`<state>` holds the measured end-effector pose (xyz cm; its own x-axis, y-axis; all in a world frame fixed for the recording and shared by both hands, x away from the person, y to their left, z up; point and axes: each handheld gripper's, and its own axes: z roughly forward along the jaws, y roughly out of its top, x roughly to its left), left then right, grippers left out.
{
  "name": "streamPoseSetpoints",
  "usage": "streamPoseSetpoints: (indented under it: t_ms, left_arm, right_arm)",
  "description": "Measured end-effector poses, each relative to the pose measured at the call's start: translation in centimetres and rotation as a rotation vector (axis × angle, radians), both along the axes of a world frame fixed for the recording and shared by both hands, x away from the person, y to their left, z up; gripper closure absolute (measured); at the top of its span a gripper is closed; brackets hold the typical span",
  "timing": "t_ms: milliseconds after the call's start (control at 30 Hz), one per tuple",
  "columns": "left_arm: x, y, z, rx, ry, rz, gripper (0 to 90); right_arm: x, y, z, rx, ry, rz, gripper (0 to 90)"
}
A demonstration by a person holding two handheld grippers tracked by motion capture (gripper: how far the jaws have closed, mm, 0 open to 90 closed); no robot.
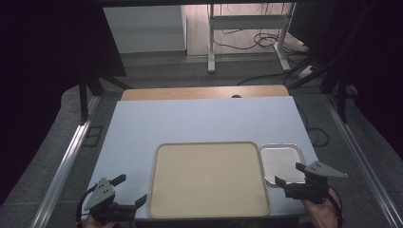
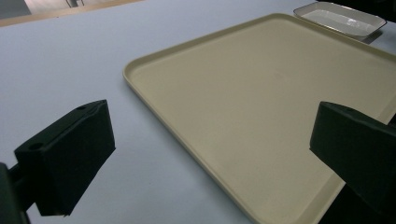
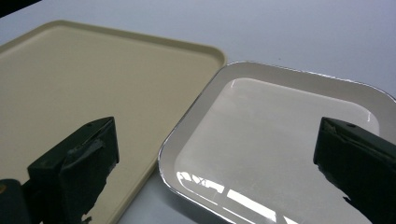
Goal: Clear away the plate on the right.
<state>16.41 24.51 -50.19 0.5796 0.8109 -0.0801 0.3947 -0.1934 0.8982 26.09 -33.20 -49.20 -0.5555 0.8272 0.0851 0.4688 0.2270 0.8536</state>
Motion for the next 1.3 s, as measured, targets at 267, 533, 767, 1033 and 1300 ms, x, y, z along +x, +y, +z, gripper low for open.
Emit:
streamPoseSetpoints:
  t_ms: [267, 533, 767, 1033, 1300]
  left_arm:
    - [0.0, 0.0, 0.0, 0.002, 0.002, 0.003, 0.0]
    - [0.1, 0.0, 0.0, 0.002, 0.007, 0.006, 0.0]
    - [0.1, 0.0, 0.0, 0.003, 0.007, 0.007, 0.0]
    - [0.1, 0.0, 0.0, 0.004, 0.007, 0.007, 0.0]
    - [0.1, 0.0, 0.0, 0.006, 0.009, 0.006, 0.0]
  right_arm:
    - [0.9, -0.6, -0.1, 0.005, 0.019, -0.022, 0.6]
    - [1.9, -1.0, 0.0, 0.002, 0.042, -0.036, 1.8]
    - [2.7, -1.9, 0.0, -0.008, 0.069, -0.063, 3.0]
    - [3.5, -2.8, -0.1, -0.029, 0.062, -0.093, 2.9]
    - [4.5, -3.6, -0.1, -0.023, 0.082, -0.134, 3.2]
